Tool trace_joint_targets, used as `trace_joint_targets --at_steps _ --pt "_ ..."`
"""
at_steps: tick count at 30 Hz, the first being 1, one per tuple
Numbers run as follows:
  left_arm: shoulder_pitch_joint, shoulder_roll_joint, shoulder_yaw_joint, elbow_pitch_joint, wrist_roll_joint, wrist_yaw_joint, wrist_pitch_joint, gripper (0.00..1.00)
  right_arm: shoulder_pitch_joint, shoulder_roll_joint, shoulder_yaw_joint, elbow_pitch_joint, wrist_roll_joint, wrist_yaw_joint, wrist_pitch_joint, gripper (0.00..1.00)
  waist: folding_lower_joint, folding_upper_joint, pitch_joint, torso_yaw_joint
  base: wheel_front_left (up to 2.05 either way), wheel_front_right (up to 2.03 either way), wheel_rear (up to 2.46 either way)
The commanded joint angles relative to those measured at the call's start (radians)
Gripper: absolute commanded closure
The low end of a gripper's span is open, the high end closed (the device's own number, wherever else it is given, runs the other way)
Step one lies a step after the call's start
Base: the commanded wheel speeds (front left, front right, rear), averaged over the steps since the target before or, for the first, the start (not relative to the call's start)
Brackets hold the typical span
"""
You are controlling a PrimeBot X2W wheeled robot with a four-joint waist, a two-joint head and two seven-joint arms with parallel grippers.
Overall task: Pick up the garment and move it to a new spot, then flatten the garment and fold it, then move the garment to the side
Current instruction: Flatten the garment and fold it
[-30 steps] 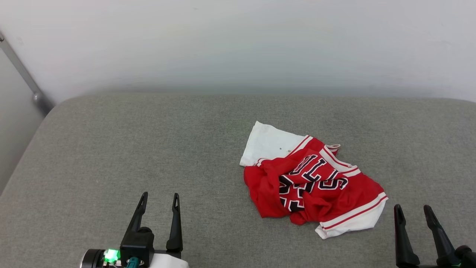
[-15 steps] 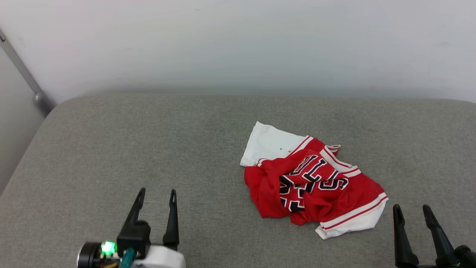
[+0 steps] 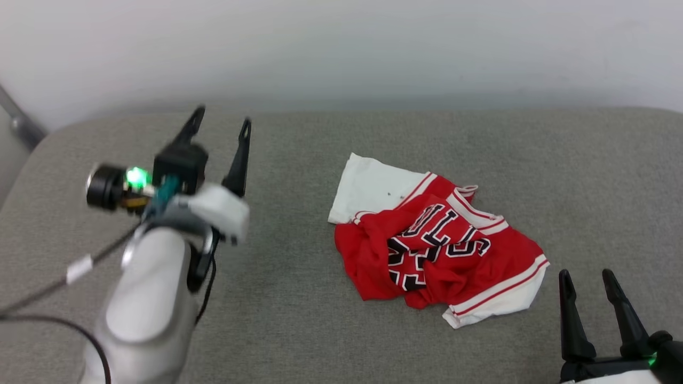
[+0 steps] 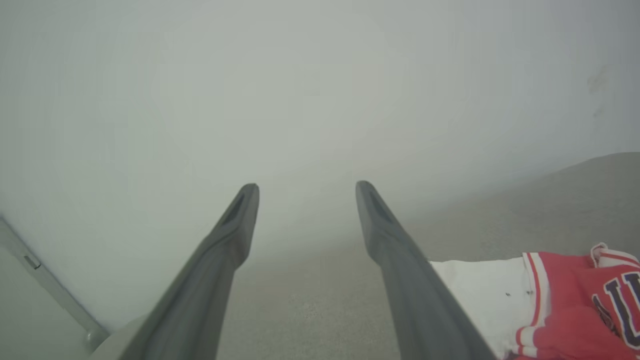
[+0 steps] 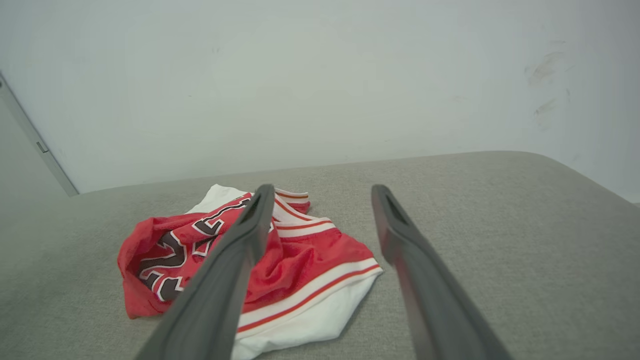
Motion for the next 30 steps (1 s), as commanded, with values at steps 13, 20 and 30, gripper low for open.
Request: trace_joint_targets --at_steps 13,20,30 --pt "-0.514 0.065 -0.358 0.197 -0.286 -0.058 0.557 0.0 -0.118 0.002 0.016 -0.025 0.0 -0.001 -0.002 0.0 0.0 -0.0001 0.184 -0.081 0.0 0.0 0.0" --pt "-0.71 0.172 -0.609 0.149 -0.58 -0.059 0.907 0.0 -0.184 0.002 0.028 -0.032 0.021 -0.001 -0.002 0.0 0.0 -0.0001 0.288 -0.138 0.0 0.0 0.0" --pt "-0.852 0.288 -0.866 0.085 -0.778 -0.059 1.182 0.0 -0.256 0.002 0.043 -0.052 0.056 -0.001 -0.002 0.0 0.0 -0.0001 0.414 -0.211 0.0 0.0 0.0"
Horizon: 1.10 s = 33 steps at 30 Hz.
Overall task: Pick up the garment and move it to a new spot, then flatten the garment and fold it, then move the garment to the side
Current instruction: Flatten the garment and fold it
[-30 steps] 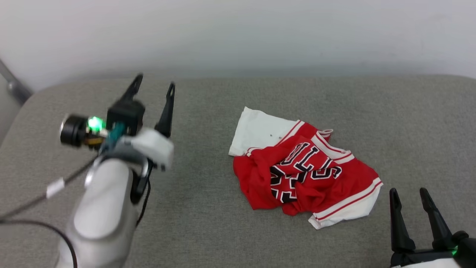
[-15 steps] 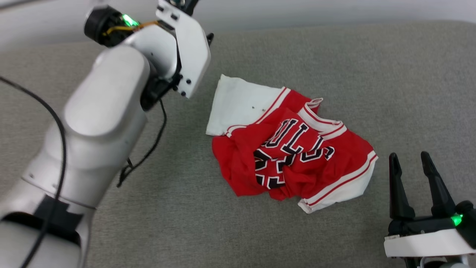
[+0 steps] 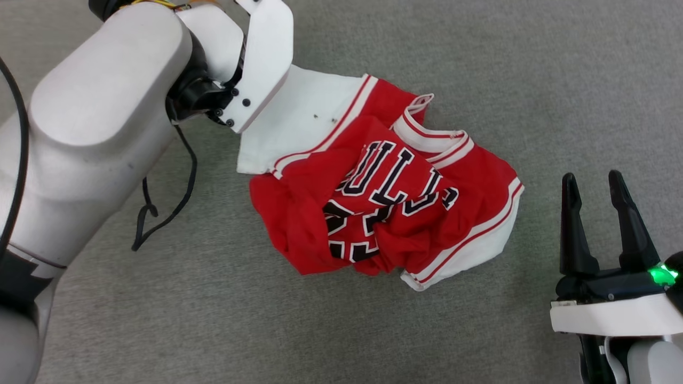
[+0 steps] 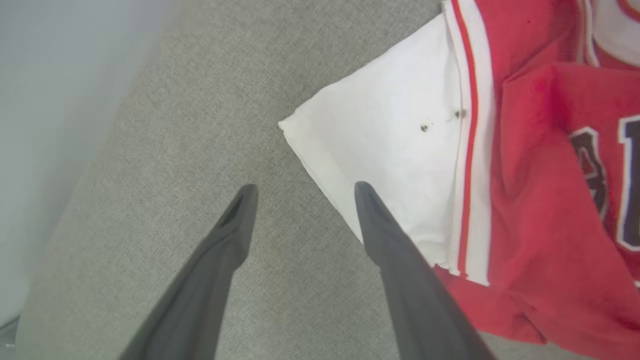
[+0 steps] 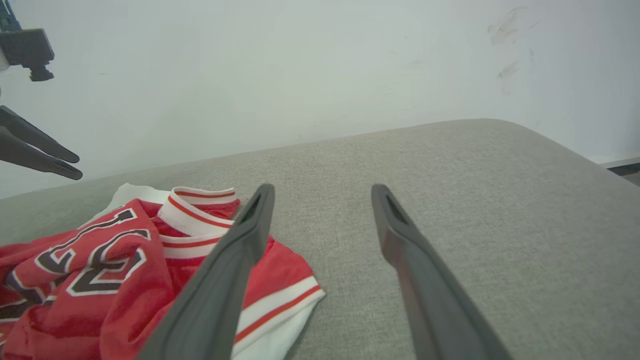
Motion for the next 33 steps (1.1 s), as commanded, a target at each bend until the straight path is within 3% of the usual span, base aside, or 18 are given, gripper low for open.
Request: trace_joint_targets --at_steps 1,12,13,14,25,30,31,33 --pt "-0.01 0.009 -0.018 -0.001 -0.006 0.001 0.006 0.0 -0.017 0.002 0.002 -0.006 0.002 -0.001 -0.002 0.0 -0.0002 -0.0001 0.036 -0.031 0.0 0.0 0.0" --pt "-0.011 0.066 -0.211 0.001 -0.065 0.001 0.089 0.0 -0.06 0.002 0.006 -0.025 0.022 -0.001 -0.002 0.0 -0.0002 -0.0001 0.112 -0.071 0.0 0.0 0.0" --pt "-0.008 0.07 -0.223 -0.005 -0.069 0.001 0.087 0.27 -0.061 0.002 0.006 -0.025 0.022 -0.001 -0.002 0.0 -0.0002 -0.0001 0.113 -0.071 0.0 0.0 0.0" --pt "-0.004 0.073 -0.231 -0.009 -0.078 0.001 0.083 1.0 -0.061 0.002 0.005 -0.025 0.022 -0.001 -0.002 0.0 -0.0002 -0.0001 0.114 -0.071 0.0 0.0 0.0" --pt "-0.03 0.093 -0.234 -0.064 -0.144 0.001 -0.119 1.0 0.002 0.002 -0.022 -0.015 -0.027 -0.001 -0.002 0.0 -0.0002 -0.0001 -0.012 0.03 0.0 0.0 0.0" --pt "0.019 0.175 -0.235 -0.085 -0.182 0.001 -0.181 1.0 0.038 0.002 -0.034 -0.015 -0.056 -0.001 -0.002 0.0 -0.0002 -0.0001 -0.079 0.092 0.0 0.0 0.0" --pt "0.074 0.227 -0.233 -0.064 -0.202 0.004 -0.204 1.0 0.053 0.002 -0.039 -0.017 -0.067 -0.001 -0.002 0.0 -0.0002 -0.0001 -0.102 0.12 0.0 0.0 0.0" --pt "0.114 0.259 -0.232 -0.046 -0.217 0.014 -0.217 1.0 0.06 0.002 -0.037 -0.018 -0.073 -0.001 -0.002 0.0 -0.0002 -0.0001 -0.11 0.132 0.0 0.0 0.0"
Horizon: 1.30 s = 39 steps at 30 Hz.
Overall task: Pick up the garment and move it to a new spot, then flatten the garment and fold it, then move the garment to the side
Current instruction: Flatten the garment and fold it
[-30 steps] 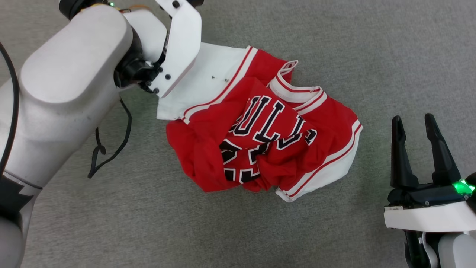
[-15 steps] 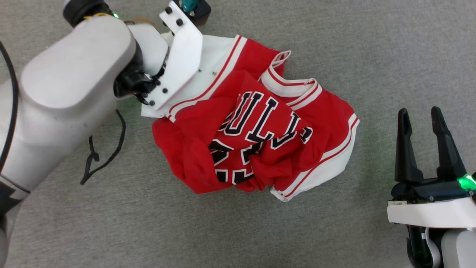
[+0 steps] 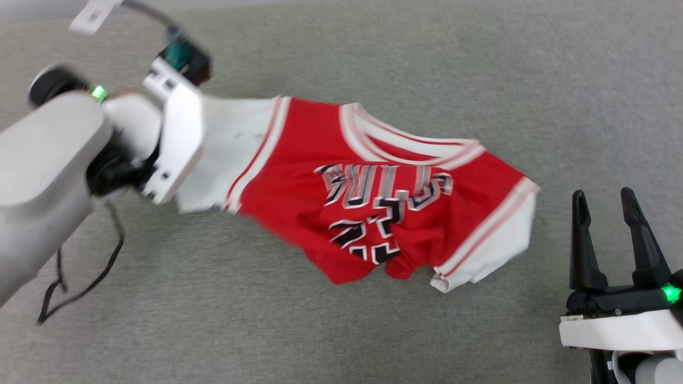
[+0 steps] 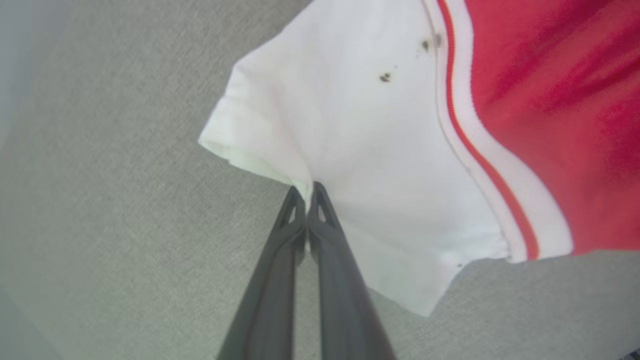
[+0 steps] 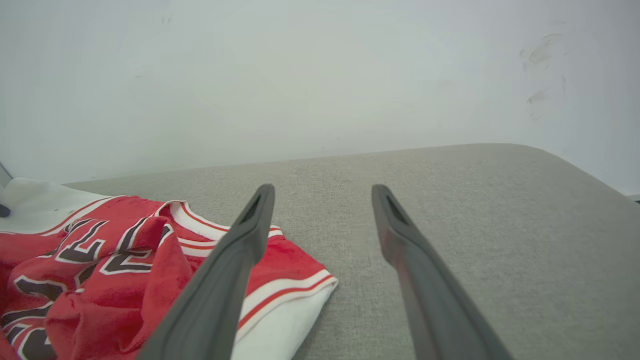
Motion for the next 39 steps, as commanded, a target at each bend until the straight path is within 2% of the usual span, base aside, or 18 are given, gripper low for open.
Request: trace_joint_targets --at_steps 1,9,12,13,14,15,18,24,27,31,33,35,39 --pt "0.038 0.018 0.0 0.015 -0.014 0.012 -0.011 1.0 0.013 0.002 0.002 -0.003 -0.007 -0.001 -0.002 0.0 0.0 0.0 -0.026 0.028 0.0 0.0 0.0" --pt "0.189 0.112 0.001 0.078 -0.063 0.056 -0.063 1.0 0.019 0.002 0.008 -0.003 -0.015 -0.001 -0.002 0.0 0.0 0.0 -0.022 0.021 0.0 0.0 0.0" --pt "0.243 0.114 0.0 0.093 -0.083 0.061 -0.094 1.0 0.027 0.002 0.01 0.001 -0.018 -0.001 -0.002 0.0 0.0 0.0 -0.028 0.018 0.0 0.0 0.0" --pt "0.25 0.11 0.002 0.097 -0.078 0.064 -0.116 0.75 0.03 0.002 0.01 0.002 -0.019 -0.001 -0.002 0.0 0.0 0.0 -0.032 0.018 0.0 0.0 0.0" --pt "0.25 0.11 0.002 0.097 -0.078 0.064 -0.116 0.75 0.03 0.002 0.01 0.002 -0.019 -0.001 -0.002 0.0 0.0 0.0 -0.032 0.018 0.0 0.0 0.0" --pt "0.251 0.105 0.009 0.101 -0.071 0.071 -0.148 0.0 0.032 0.002 0.009 0.004 -0.019 -0.001 -0.002 0.0 0.0 0.0 -0.038 0.019 0.0 0.0 0.0" --pt "0.252 0.094 0.026 0.105 -0.037 0.076 -0.258 0.0 0.035 0.002 0.006 0.008 -0.023 -0.001 -0.002 0.0 0.0 0.0 -0.067 0.021 0.0 0.0 0.0" --pt "0.29 0.077 0.103 0.081 0.034 0.172 -0.621 0.0 0.029 0.002 -0.025 -0.011 -0.068 -0.001 -0.002 0.0 0.0 0.0 -0.141 0.03 0.0 0.0 0.0" --pt "0.328 0.074 0.145 0.046 0.069 0.256 -0.816 0.0 0.0 0.002 -0.049 -0.03 -0.103 -0.001 -0.002 0.0 0.0 0.0 -0.17 0.039 0.0 0.0 0.0" --pt "0.421 0.07 0.212 -0.018 0.075 0.397 -1.02 0.0 -0.054 0.002 -0.057 -0.048 -0.183 -0.001 -0.002 0.0 0.0 0.0 -0.191 0.051 0.0 0.0 0.0" --pt "0.469 0.064 0.251 -0.069 0.085 0.469 -1.057 0.0 -0.094 -0.004 -0.054 -0.056 -0.226 -0.001 -0.002 0.0 0.0 0.0 -0.198 0.058 0.0 0.0 0.0" --pt "0.525 0.062 0.3 -0.127 0.107 0.541 -1.068 0.0 -0.129 -0.036 -0.041 -0.046 -0.248 -0.001 -0.002 0.0 0.0 0.0 -0.202 0.065 0.0 0.0 0.0" --pt "0.657 0.04 0.453 -0.283 0.233 0.671 -1.069 0.0 -0.224 -0.148 0.029 -0.006 -0.263 -0.001 -0.002 0.0 0.0 0.0 -0.199 0.078 0.0 0.0 0.0"
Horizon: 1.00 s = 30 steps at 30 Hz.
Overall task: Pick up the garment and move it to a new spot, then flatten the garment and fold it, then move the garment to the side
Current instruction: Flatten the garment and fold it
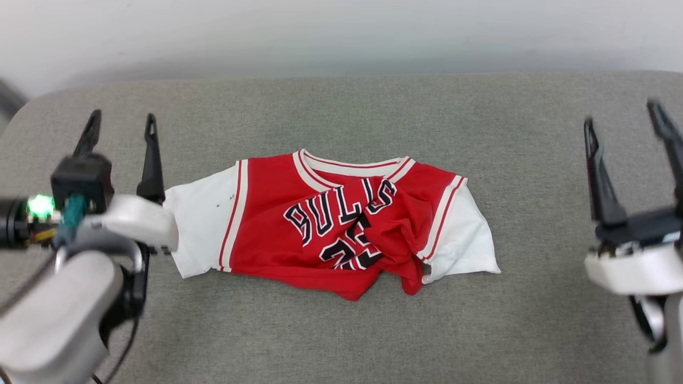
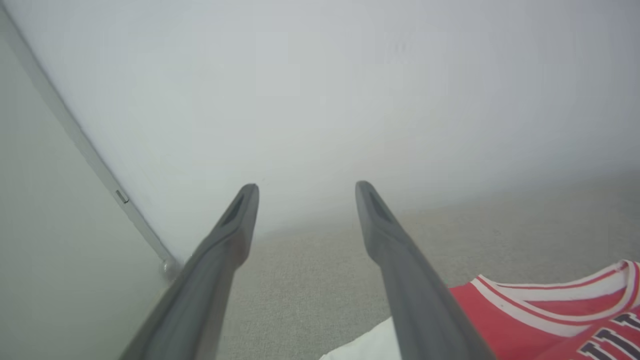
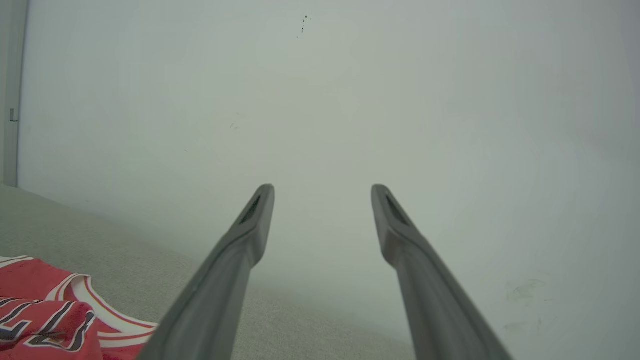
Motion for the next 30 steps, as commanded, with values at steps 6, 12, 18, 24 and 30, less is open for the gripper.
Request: trace_joint_targets --at_steps 6,12,18,24,30 --pt "0.242 -0.085 0.197 -0.146 0.167 0.089 -0.002 0.0 -0.142 -0.149 0.145 0.102 0.048 -0.001 -0.001 0.0 0.0001 0.0 0.009 0.011 0.0 0.0 0.0" --pt "0.42 -0.211 0.363 -0.203 0.303 0.053 -0.002 0.0 -0.259 -0.311 0.392 0.209 0.246 -0.001 0.255 0.0 0.0001 0.0 0.021 0.027 0.0 0.0 0.0" --pt "0.52 -0.322 0.459 -0.231 0.408 -0.021 -0.002 0.0 -0.395 -0.501 0.685 0.161 0.476 -0.001 0.552 0.0 0.0001 0.0 0.045 0.044 0.0 0.0 0.0" --pt "0.553 -0.414 0.526 -0.228 0.486 -0.096 -0.002 0.0 -0.542 -0.621 0.947 0.092 0.716 -0.001 0.885 0.0 0.0001 0.0 0.079 0.064 0.0 0.0 0.0" --pt "0.552 -0.491 0.574 -0.232 0.561 -0.155 -0.002 0.0 -0.667 -0.663 1.122 0.091 0.819 -0.001 1.047 0.0 0.0001 0.0 0.137 0.089 0.0 0.0 0.0"
